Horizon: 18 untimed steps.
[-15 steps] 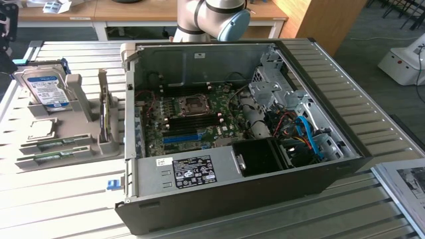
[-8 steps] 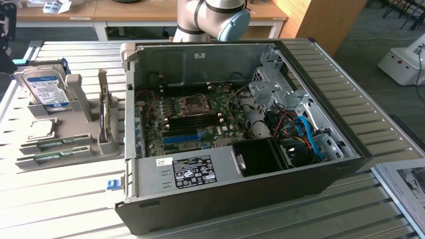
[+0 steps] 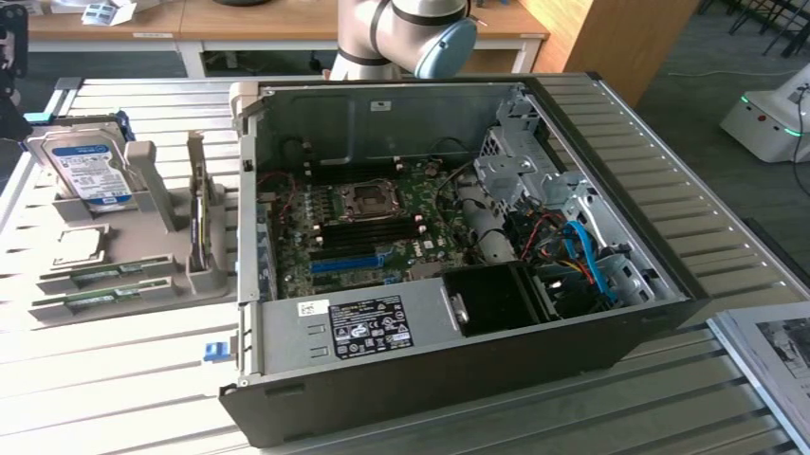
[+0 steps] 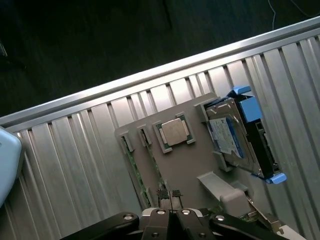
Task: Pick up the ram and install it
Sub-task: 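Pick up the ram and move it above insertion slot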
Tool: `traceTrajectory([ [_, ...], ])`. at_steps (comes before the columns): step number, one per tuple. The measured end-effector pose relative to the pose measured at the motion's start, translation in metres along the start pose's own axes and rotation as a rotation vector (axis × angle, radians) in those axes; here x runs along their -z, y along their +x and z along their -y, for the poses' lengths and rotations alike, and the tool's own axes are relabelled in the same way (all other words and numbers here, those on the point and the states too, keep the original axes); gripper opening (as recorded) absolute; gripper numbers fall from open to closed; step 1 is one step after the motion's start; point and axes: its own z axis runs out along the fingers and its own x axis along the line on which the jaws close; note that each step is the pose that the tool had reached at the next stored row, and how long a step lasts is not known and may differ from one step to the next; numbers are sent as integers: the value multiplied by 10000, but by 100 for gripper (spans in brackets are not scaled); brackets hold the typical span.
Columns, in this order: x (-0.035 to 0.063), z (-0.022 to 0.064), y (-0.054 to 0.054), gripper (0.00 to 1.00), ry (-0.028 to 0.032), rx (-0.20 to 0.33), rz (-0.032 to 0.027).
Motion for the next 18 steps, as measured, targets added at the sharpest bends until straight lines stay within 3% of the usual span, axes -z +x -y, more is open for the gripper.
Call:
traceTrajectory([
  [18,-1,0,0,10,-30,1271,-57],
])
